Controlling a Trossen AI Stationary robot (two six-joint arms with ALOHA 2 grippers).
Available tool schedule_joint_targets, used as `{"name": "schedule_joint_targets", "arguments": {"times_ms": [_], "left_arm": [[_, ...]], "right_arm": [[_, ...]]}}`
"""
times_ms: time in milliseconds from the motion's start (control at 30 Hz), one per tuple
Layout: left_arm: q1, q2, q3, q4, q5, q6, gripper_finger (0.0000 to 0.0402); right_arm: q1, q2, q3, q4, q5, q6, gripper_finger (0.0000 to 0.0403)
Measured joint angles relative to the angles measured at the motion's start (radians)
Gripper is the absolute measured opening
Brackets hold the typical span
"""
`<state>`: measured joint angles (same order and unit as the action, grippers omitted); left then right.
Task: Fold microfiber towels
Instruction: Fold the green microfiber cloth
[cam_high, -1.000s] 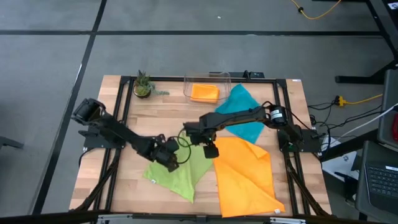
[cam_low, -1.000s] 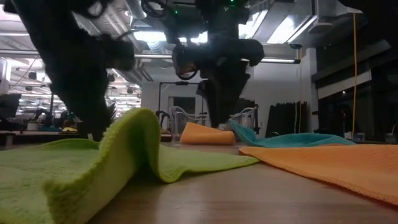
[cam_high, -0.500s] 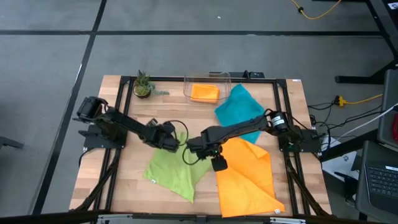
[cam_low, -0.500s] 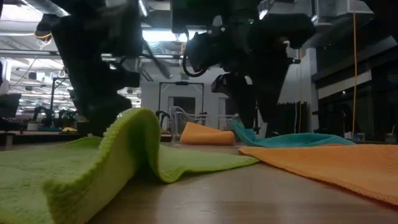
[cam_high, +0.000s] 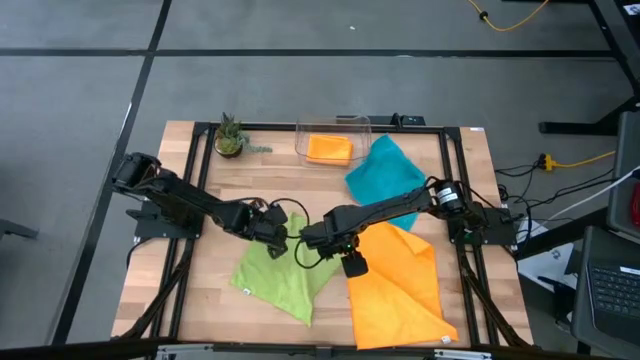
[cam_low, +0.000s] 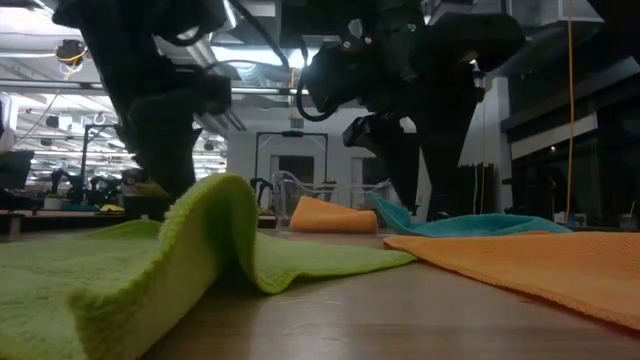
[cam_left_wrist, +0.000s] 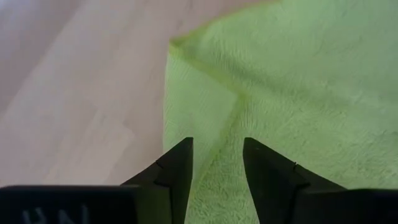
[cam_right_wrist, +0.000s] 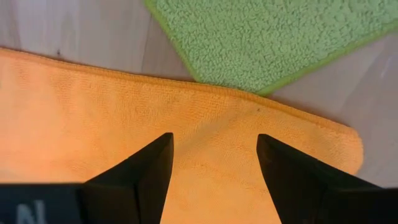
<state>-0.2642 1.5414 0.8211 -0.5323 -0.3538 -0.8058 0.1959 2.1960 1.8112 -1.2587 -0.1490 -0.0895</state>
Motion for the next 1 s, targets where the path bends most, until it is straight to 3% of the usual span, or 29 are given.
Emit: {"name": "schedule_joint_targets", "arguments": {"times_ms": [100,267,500,600,700,800,1000], "left_arm": [[0.000,0.059,-0.001,-0.001,0.003,0.003,0.0135],[0.001,0.121,-0.001,0.004,-0.112,0.004,0.0135],[0.027,0.113,-0.001,-0.027,-0.271,-0.006,0.0135],[0.051,0.113,-0.001,-0.128,-0.307,-0.073,0.0135],[0.076,0.113,-0.001,-0.257,-0.318,-0.155,0.0135],[0.081,0.091,-0.001,-0.280,-0.300,-0.167,0.0135],[0.022,0.046,0.052,-0.260,-0.219,-0.006,0.0135]], "right_arm": [[-0.007,0.000,0.000,0.003,0.000,-0.001,0.0234],[-0.009,0.000,0.000,0.006,0.000,0.002,0.0234],[-0.008,0.000,0.000,0.008,0.000,0.002,0.0234],[-0.008,0.000,0.000,0.010,0.000,0.004,0.0234],[-0.008,0.000,0.000,0.010,0.000,0.007,0.0234],[-0.008,0.000,0.000,0.007,0.000,0.005,0.0234],[-0.008,0.000,0.000,-0.064,0.000,0.043,0.0234]]}}
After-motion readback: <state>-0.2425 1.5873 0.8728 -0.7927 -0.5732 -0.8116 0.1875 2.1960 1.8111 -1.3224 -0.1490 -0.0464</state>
